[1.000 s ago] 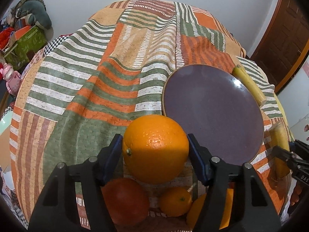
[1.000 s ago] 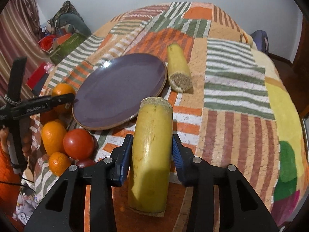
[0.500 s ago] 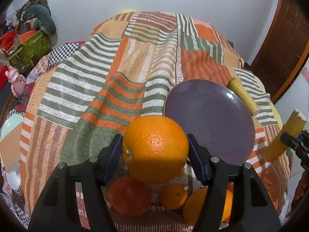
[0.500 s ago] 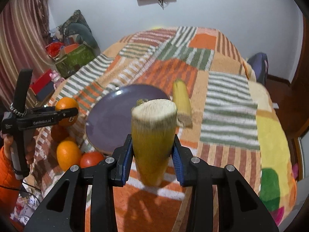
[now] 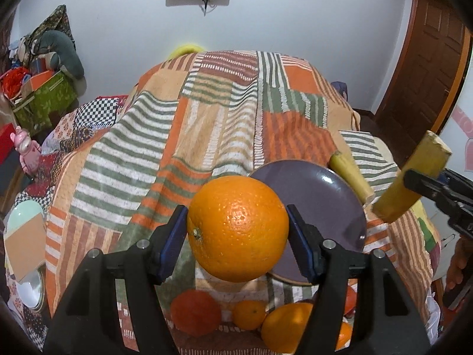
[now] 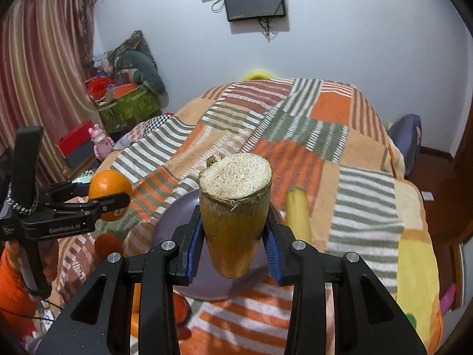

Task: Organize fruits
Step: 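Set the cob on the purple plate with the right gripper while the left places the orange there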

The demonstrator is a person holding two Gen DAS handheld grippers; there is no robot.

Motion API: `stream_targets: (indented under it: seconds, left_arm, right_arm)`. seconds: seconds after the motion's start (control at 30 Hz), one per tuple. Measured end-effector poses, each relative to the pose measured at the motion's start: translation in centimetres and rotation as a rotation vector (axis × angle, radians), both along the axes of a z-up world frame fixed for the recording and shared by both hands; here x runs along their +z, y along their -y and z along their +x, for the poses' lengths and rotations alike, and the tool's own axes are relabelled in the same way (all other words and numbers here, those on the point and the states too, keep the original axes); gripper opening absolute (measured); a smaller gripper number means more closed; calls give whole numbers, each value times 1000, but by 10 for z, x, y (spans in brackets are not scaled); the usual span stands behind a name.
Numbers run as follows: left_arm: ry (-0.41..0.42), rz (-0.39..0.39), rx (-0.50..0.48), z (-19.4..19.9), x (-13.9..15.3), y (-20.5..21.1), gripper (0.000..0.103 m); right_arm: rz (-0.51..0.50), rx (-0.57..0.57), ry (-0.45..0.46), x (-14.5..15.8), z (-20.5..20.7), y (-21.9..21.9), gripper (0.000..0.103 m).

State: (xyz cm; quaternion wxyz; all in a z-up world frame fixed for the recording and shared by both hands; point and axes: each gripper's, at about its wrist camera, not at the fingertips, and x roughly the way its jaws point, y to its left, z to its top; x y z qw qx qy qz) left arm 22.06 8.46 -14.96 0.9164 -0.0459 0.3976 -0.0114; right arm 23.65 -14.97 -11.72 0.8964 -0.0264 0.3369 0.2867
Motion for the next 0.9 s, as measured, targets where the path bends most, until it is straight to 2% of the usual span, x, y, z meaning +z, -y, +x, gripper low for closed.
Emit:
stream_targets:
  seconds: [0.27, 0.57, 0.9]
  left_arm:
    - [-3, 15, -30, 15, -1, 10, 65]
    - [-68, 12, -52, 43, -25, 15, 65]
    - [-114, 22, -62, 68, -47, 17, 65]
  right_arm:
    - [-13, 66, -60, -17, 22, -35, 34]
    - [-51, 120, -189, -52, 49, -58, 34]
    - [-14, 130, -224, -60, 73, -64, 34]
